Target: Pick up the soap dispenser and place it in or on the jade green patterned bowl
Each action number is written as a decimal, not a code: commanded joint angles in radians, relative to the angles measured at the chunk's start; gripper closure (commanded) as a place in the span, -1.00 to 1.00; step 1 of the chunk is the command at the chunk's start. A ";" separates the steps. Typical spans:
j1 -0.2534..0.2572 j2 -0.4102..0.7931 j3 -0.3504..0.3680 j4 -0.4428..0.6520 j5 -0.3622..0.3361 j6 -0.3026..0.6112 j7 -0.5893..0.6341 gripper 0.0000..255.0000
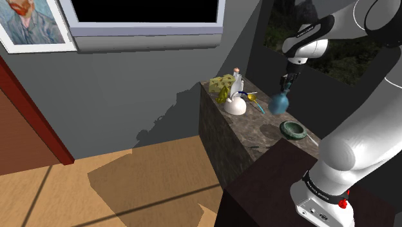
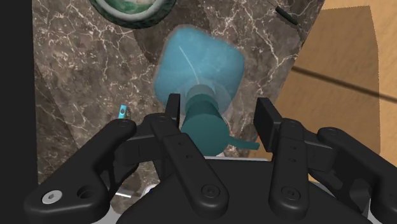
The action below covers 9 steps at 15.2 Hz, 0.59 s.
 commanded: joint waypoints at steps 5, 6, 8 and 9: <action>-0.071 -0.004 -0.070 0.053 0.005 -0.053 -0.148 1.00; -0.083 -0.002 -0.082 0.065 0.008 -0.062 -0.173 1.00; -0.106 0.006 -0.105 0.091 0.016 -0.079 -0.224 1.00; -0.119 0.012 -0.116 0.106 0.020 -0.088 -0.250 1.00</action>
